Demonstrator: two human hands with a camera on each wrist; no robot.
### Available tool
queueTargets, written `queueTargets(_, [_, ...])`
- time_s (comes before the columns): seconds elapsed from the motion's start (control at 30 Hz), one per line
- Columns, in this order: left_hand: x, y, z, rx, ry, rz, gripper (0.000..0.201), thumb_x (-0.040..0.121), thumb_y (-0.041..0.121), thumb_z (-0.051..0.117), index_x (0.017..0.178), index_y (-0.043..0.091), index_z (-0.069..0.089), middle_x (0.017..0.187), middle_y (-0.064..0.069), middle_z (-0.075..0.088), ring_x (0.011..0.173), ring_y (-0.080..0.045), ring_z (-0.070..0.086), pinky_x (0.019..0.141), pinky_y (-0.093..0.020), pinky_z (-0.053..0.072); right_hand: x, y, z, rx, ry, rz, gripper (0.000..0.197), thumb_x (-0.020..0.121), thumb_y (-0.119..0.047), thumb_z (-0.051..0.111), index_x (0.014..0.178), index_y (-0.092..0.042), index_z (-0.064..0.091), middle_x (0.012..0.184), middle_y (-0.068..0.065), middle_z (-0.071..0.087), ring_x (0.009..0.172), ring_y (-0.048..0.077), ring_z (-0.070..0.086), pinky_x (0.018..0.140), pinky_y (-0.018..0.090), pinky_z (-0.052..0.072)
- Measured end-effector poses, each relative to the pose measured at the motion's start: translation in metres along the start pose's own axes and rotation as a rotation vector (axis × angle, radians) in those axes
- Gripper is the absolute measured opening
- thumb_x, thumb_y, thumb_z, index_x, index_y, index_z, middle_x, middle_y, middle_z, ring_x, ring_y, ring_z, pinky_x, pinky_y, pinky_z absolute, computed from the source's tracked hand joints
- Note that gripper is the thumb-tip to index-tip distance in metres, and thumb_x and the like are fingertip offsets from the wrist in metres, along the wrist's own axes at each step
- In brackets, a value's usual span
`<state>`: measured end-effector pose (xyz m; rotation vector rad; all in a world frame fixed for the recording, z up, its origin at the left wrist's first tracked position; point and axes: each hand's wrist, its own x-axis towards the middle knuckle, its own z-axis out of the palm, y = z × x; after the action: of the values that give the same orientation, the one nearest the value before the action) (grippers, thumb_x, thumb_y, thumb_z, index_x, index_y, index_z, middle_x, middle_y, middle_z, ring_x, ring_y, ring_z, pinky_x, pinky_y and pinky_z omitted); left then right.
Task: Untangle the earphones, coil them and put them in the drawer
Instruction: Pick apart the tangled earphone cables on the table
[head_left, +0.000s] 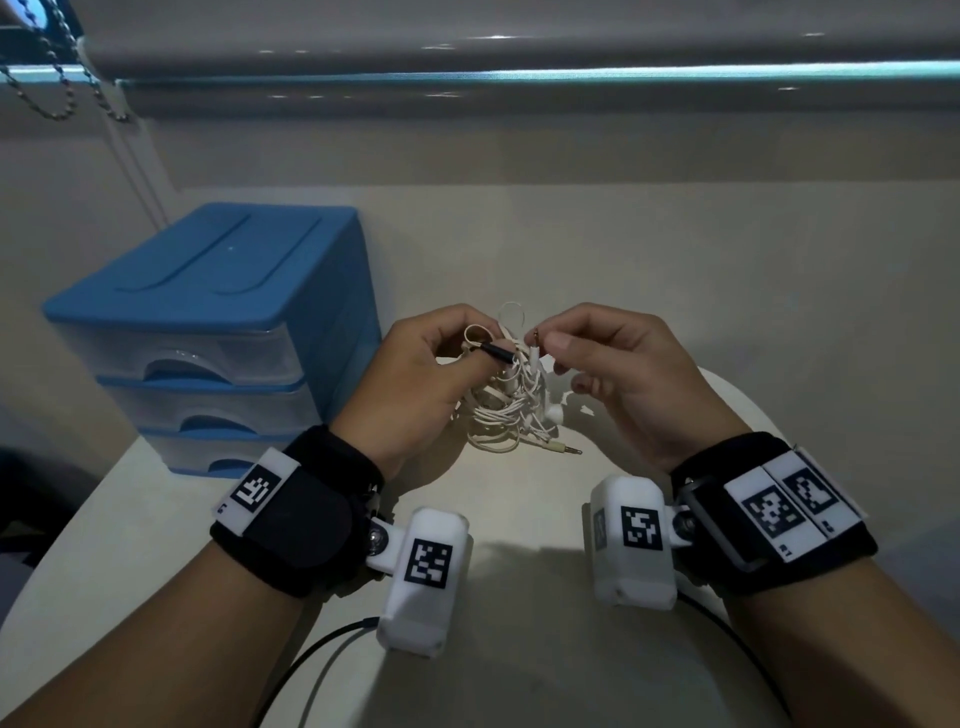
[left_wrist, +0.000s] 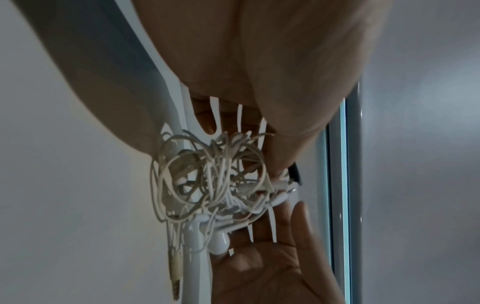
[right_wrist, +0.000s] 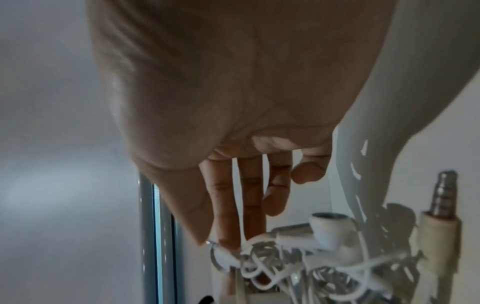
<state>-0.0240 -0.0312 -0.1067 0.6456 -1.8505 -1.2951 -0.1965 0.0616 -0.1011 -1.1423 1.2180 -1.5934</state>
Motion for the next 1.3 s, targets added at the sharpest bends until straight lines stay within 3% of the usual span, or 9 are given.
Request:
queueTargets(0.1, [0.0,-0.0001,0.0003,-0.042,-0.011,-0.029,0.011,0.088,0.016,0.073,0.092,0.007,0.073,0.086,-0.009,0.069,0.084,-0.021,0.063,0.081,-0.04,0.049,-0.0006,0.0,-0.0004,-0.004,-0.041,-0.009,0.009,0.086,0.007,0.068,0.09,0.0,0.071,0.067,0.015,0.06,0.056,0.015,0.053,0.055,0.023,0.047])
queueTargets(0.2, [-0.0005,0.0008,0.0015,-0.022,-0.061,-0.047,0.008,0.091,0.017,0.072,0.093,0.009,0.072,0.087,-0.01,0.068,0.084,-0.021,0.063,0.081,-0.037,0.049,-0.0016,-0.0011,0.0012,-0.046,-0.075,-0.045,0.009,0.082,-0.002,0.072,0.09,-0.004,0.074,0.087,0.036,0.057,0.069,0.027,0.049,0.06,0.03,0.045])
queueTargets(0.37, [0.0021,-0.0017,0.0017,-0.103,-0.014,-0.101,0.013,0.08,0.026,0.074,0.089,0.017,0.075,0.092,-0.014,0.07,0.091,-0.032,0.063,0.092,-0.056,0.051,0.0007,-0.0002,0.0031,-0.049,-0.046,-0.019,0.034,0.09,-0.015,0.067,0.078,0.017,0.064,0.083,0.013,0.061,0.066,0.026,0.055,0.066,0.037,0.042])
queueTargets(0.43, [0.0013,-0.001,0.003,-0.119,-0.026,-0.101,0.013,0.078,0.027,0.074,0.088,0.019,0.075,0.092,-0.012,0.07,0.091,-0.032,0.062,0.093,-0.055,0.05,0.0001,-0.0002,0.0036,-0.009,0.005,-0.001,0.033,0.092,-0.002,0.066,0.073,0.024,0.057,0.071,0.013,0.054,0.051,0.019,0.054,0.053,0.028,0.046])
queueTargets(0.67, [0.0005,0.0004,0.0033,-0.155,-0.037,-0.117,0.022,0.081,0.03,0.075,0.093,0.012,0.074,0.093,-0.02,0.066,0.089,-0.036,0.061,0.085,-0.055,0.048,-0.0027,-0.0046,0.0037,-0.154,0.001,0.024,0.01,0.084,0.006,0.073,0.088,0.011,0.065,0.071,0.022,0.059,0.051,0.014,0.053,0.05,0.018,0.045])
queueTargets(0.83, [-0.0006,0.0038,0.0038,-0.14,-0.019,-0.125,0.019,0.096,0.001,0.058,0.1,0.005,0.076,0.096,-0.013,0.076,0.089,-0.024,0.07,0.084,-0.036,0.054,-0.0017,-0.0081,0.0027,-0.089,0.086,0.01,0.005,0.09,0.009,0.064,0.086,0.006,0.062,0.07,0.009,0.056,0.048,0.005,0.05,0.045,0.014,0.042])
queueTargets(1.03, [-0.0008,0.0057,0.0024,-0.087,-0.041,-0.124,0.022,0.097,0.0,0.059,0.108,0.007,0.076,0.101,-0.012,0.077,0.09,-0.021,0.072,0.082,-0.031,0.057,0.0042,-0.0029,-0.0033,-0.163,0.139,-0.036,0.016,0.087,0.007,0.063,0.075,-0.005,0.063,0.053,-0.005,0.052,0.051,0.009,0.039,0.05,0.018,0.033])
queueTargets(1.17, [-0.0006,0.0008,0.0026,-0.124,-0.043,-0.121,0.022,0.087,0.008,0.068,0.105,0.013,0.078,0.103,-0.017,0.074,0.097,-0.032,0.069,0.096,-0.057,0.053,0.0044,-0.0032,-0.0022,-0.17,0.156,-0.057,0.005,0.076,-0.009,0.068,0.073,-0.012,0.067,0.065,0.008,0.052,0.056,0.009,0.037,0.057,0.02,0.034])
queueTargets(1.3, [-0.0016,-0.0005,0.0038,-0.114,-0.032,-0.094,0.019,0.082,0.012,0.072,0.099,0.014,0.079,0.103,-0.023,0.073,0.103,-0.048,0.067,0.099,-0.065,0.05,0.0007,-0.006,-0.0008,-0.117,0.119,-0.084,0.007,0.086,0.006,0.068,0.08,0.005,0.064,0.055,0.003,0.047,0.047,0.006,0.041,0.047,0.014,0.039])
